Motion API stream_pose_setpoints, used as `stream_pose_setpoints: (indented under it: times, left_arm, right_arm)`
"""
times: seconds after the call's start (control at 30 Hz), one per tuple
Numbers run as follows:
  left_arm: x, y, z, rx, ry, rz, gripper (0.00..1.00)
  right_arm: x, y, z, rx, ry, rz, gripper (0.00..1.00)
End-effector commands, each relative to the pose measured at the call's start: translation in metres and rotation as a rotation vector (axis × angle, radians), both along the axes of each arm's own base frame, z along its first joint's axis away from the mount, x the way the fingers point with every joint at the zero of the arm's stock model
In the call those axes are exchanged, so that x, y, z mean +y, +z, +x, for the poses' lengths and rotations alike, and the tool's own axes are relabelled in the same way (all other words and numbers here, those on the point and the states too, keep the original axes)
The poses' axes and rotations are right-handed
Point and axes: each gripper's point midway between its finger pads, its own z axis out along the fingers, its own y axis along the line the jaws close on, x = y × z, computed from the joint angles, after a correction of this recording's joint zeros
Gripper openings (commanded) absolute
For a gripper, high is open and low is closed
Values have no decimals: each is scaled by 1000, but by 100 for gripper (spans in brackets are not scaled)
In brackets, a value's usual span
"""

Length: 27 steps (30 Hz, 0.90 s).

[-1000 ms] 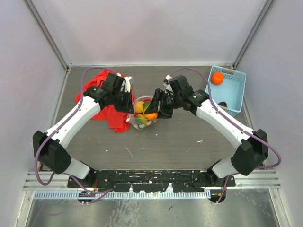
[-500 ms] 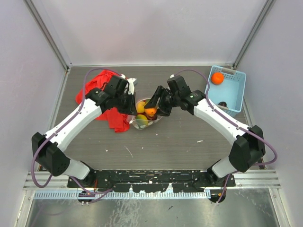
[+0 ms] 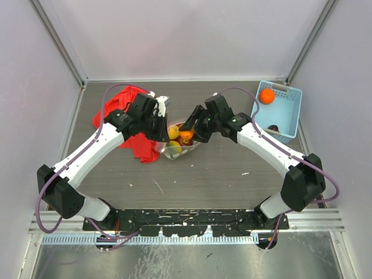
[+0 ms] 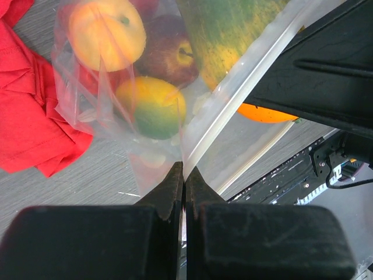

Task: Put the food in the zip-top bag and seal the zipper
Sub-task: Place the fake fruit in the zipper food storage bag.

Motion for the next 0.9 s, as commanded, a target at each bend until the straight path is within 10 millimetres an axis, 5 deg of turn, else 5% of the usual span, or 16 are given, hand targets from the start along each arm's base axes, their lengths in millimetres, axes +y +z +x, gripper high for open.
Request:
stream_pose_setpoints:
  times: [0.0,0.27,0.33,0.37,0.87]
  left_arm:
    - [-5,24,3,-81,-14,-57,0]
    - [-5,22,3,-74,-9,-54,0]
    - [-5,21,3,-71,-8,-52,0]
    - [-5,21,3,-71,-9,-52,0]
    - [-3,20,4,-68,3,-40,0]
  right_arm:
    - [3,19,12,-82,-32,31,57]
    - [-2,25,9,-110,-31,27,77]
    - [-4,27,9,-119,-36,24,97]
    - [-4,28,9,-126,-34,24,100]
    - [-35,54,3,-318,70,-172,100]
